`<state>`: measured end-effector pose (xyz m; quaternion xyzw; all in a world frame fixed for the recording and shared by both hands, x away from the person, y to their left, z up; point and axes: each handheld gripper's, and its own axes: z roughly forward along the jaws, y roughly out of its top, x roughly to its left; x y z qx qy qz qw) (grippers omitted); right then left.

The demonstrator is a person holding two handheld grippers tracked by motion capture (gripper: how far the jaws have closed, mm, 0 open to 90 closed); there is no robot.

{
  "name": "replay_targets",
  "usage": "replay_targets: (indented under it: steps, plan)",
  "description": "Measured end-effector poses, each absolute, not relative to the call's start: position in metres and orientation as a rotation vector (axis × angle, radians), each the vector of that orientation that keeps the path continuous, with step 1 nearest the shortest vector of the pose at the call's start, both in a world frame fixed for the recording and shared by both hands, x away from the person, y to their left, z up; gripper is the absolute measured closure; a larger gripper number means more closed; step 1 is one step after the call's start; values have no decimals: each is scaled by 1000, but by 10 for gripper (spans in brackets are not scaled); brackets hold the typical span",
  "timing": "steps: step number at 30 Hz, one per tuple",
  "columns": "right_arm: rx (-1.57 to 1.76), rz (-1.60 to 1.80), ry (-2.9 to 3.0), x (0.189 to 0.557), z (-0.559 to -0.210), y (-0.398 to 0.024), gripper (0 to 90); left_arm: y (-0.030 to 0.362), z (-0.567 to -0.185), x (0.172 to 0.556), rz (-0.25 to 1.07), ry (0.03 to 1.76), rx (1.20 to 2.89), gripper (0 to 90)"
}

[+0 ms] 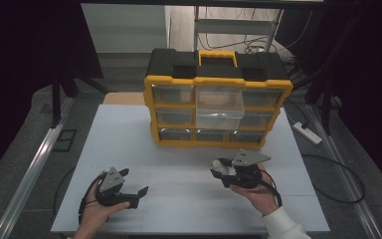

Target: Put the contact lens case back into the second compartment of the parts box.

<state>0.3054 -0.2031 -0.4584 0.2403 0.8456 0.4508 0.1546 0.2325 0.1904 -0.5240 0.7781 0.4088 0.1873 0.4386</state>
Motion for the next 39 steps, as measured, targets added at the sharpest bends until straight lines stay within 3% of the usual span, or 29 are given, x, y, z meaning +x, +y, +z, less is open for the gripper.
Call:
replay_targets:
  steps: [39]
  plan:
    - [681,1401,2329,294,-433,-212,492,190,-524,233,466,1016,1932,68]
